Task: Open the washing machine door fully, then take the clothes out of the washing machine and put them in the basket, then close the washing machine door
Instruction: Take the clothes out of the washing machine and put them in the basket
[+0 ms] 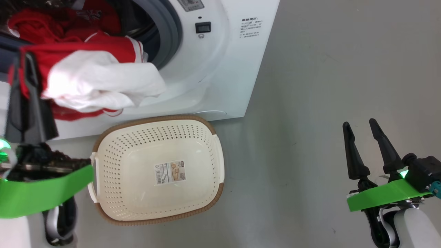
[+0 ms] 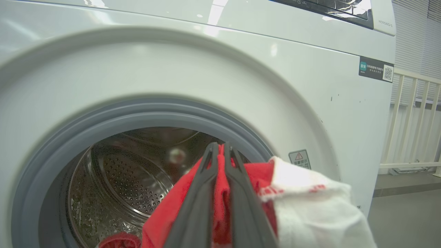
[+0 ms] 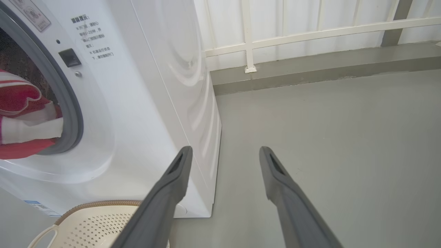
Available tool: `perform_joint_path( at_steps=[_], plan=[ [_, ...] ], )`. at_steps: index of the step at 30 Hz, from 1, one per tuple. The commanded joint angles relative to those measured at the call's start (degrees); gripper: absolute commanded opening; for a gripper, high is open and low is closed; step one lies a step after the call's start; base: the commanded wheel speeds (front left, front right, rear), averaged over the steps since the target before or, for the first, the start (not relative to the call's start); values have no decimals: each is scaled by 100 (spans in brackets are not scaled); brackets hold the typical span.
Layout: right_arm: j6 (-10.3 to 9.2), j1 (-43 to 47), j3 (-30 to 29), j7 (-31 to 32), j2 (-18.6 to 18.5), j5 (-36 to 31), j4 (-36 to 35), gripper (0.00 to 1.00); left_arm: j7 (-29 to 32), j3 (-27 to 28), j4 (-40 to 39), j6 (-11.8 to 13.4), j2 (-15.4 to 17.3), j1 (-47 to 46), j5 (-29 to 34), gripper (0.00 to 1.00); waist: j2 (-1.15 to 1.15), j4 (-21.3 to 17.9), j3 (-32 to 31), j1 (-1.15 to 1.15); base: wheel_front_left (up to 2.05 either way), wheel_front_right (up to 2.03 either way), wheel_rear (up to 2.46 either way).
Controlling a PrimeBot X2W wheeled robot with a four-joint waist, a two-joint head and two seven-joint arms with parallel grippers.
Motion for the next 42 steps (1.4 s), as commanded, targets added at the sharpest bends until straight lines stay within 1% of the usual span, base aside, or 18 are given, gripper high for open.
perform_joint_path(
  at_steps=[1, 9, 15, 17, 20, 24, 31, 34, 35, 42],
  plan=[
    [42, 116, 147, -37, -68, -35, -138, 100, -21, 130, -34, 5, 93, 172, 52, 0, 0, -7, -6, 0, 0, 0, 0],
    [42, 98, 224, -37, -35, -17, -137, 100, -21, 53, 892, 5, 62, 416, -24, 0, 0, -85, 68, 0, 0, 0, 0],
    [42, 19, 230, -37, 2, -25, -178, 100, -21, 36, 1744, 5, 28, 443, -153, 0, 0, -120, 311, 0, 0, 0, 0],
    [42, -18, 237, -37, 15, -33, -192, 100, -21, 31, 2083, 5, 6, 380, -308, 0, 0, -122, 404, 0, 0, 0, 0],
    [42, -84, 260, -37, 25, -46, -204, 100, -21, -85, 2558, 5, 24, 234, -374, 0, 0, -131, 565, 0, 0, 0, 0],
    [42, -180, 290, -37, 38, -62, -225, 100, -21, -217, 3210, 5, 139, 19, -393, 0, 0, -171, 762, 0, 0, 0, 0],
    [42, -289, 271, -37, 57, -88, -279, 100, -21, -374, 4206, 5, 197, -306, -379, 0, 0, -230, 1101, 0, 0, 0, 0],
    [42, -313, 232, -37, 66, -100, -294, 100, -21, -395, 4582, 5, 188, -488, -381, 0, 0, -206, 1230, 0, 0, 0, 0],
    [42, -313, 232, -37, 66, -100, -294, 100, -21, -395, 4582, 5, 188, -488, -381, 0, 0, -206, 1230, 0, 0, 0, 0],
    [42, -467, 315, -37, 108, -133, -335, 100, -21, -614, 5371, 4, 267, -958, -435, 0, 0, -214, 1569, 0, 0, 0, 0]
  ],
)
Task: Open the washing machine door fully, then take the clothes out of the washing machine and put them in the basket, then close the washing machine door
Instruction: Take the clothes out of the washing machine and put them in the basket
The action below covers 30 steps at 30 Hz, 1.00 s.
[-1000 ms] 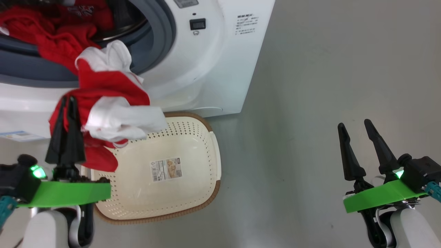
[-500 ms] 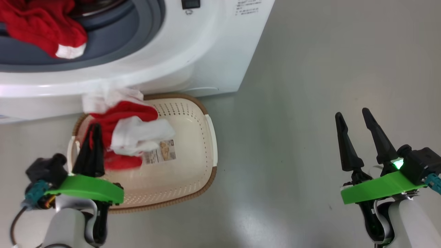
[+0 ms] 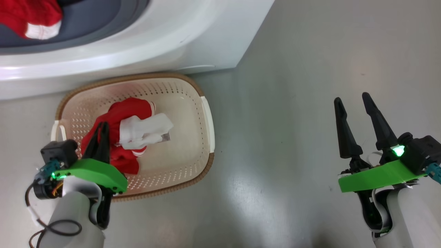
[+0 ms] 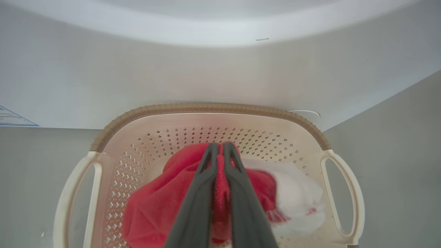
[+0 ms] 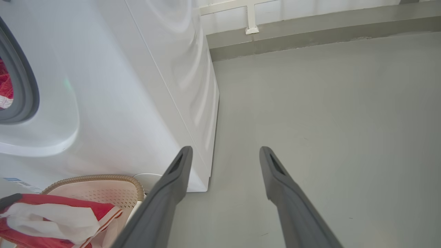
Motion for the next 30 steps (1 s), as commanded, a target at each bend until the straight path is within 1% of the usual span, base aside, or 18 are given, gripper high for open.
perform_joint_path(
  at_steps=[1, 13, 23, 24, 26, 27, 28, 30],
  plan=[
    [42, 28, 162, -36, 8, -37, -149, 100, -29, 126, 12, 6, 209, 1, -28, 0, 0, -9, 153, 0, 0, 0, 0],
    [42, -174, 319, -36, 30, -99, -280, 100, -29, -204, 666, 6, 329, -629, -98, 0, 0, -78, 614, 0, 0, 0, 0],
    [42, -170, 348, -36, 31, -132, -293, 100, -29, -288, 898, 6, 405, -812, -184, 0, 0, -128, 663, 0, 0, 0, 0],
    [42, -163, 346, -36, 31, -134, -292, 100, -29, -289, 900, 6, 400, -812, -189, 2, 0, -125, 654, 0, 0, 0, 0],
    [42, -154, 346, -36, 31, -136, -286, 100, -29, -287, 901, 6, 388, -799, -199, 11, 0, -119, 630, 0, 0, 0, 0],
    [42, -154, 348, -36, 32, -136, -280, 100, -29, -283, 903, 6, 383, -788, -203, 21, 0, -115, 615, 0, 0, 0, 0],
    [42, -155, 350, -36, 31, -136, -270, 100, -29, -282, 905, 6, 375, -771, -207, 41, 0, -109, 595, 0, 0, 0, 0],
    [42, -152, 346, -36, 24, -132, -241, 100, -29, -268, 908, 6, 353, -731, -227, 73, 0, -92, 539, 0, 0, 0, 0]
  ],
)
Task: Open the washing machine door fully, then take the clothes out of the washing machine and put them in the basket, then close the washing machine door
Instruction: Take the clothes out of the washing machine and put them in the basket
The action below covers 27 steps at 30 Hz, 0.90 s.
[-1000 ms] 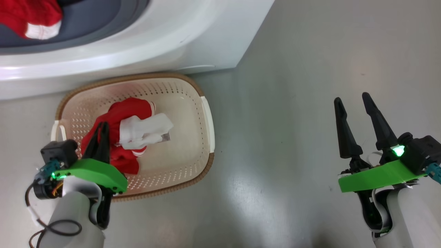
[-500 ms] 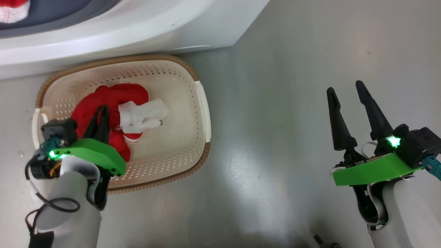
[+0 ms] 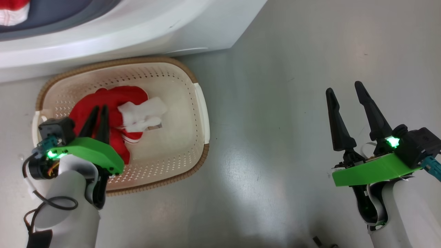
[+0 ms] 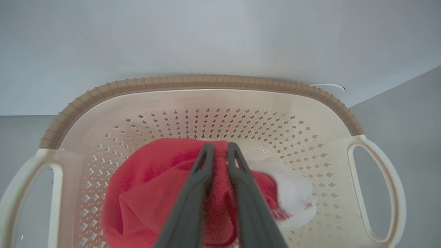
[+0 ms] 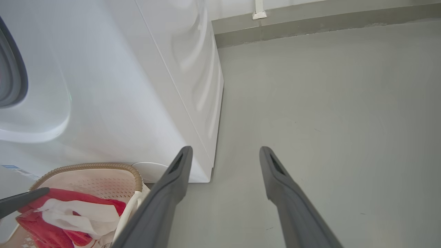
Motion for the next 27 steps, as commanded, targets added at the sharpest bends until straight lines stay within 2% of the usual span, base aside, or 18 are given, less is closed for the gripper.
perform_joint_path(
  at_steps=[1, 2, 12, 27],
  plan=[
    [42, 94, 142, -36, -1, -60, -90, 100, -29, 141, -52, 6, 169, 189, -64, 91, 0, 25, -65, 0, 0, 0, 0],
    [42, 97, 143, -36, -3, -59, -76, 100, -29, 152, -65, 6, 160, 213, -74, 100, 0, 32, -99, 0, 0, 0, 0],
    [42, 183, 103, -36, -59, -20, 20, 100, -29, 373, -296, 6, 95, 621, -137, 100, 0, 91, -595, 0, 0, 0, 0],
    [42, 468, 96, -36, -270, 72, 284, 100, -29, 737, -1564, 5, -47, 1550, 88, 100, 0, 329, -1775, 0, 0, 0, 0]
  ],
)
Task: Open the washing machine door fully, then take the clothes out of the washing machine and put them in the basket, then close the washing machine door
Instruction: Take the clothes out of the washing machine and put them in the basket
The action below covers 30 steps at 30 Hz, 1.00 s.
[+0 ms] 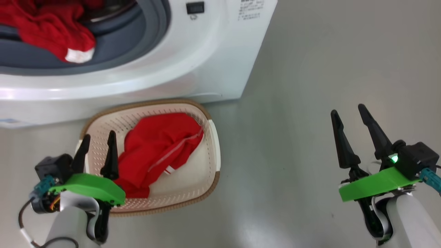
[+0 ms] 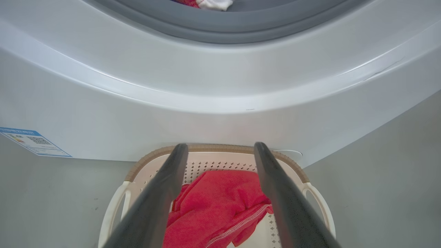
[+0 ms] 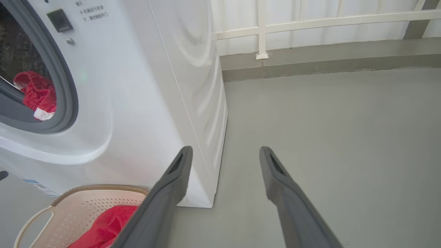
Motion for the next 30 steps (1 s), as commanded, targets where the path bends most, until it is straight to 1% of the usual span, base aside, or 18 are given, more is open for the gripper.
perform_joint_path(
  at_steps=[1, 10, 20, 30],
  plan=[
    [42, 182, 127, -37, -65, 51, -86, 100, -29, 204, -258, 5, 119, 252, 68, 100, 0, 129, -459, 0, 0, 0, 0],
    [42, 520, 118, -37, -161, 133, 45, 100, -29, 213, -1102, 5, 69, 847, 288, 100, 0, 295, -1148, 0, 0, 0, 0],
    [42, 910, 123, -37, -212, 199, 112, 100, -29, 218, -2027, 5, 67, 1621, 455, 100, 0, 381, -1798, 0, 0, 0, 0],
    [42, 1400, 105, -37, -210, 273, 74, 100, -29, 297, -2775, 5, 132, 2479, 597, 100, 0, 412, -2214, 0, 0, 0, 0]
  ],
)
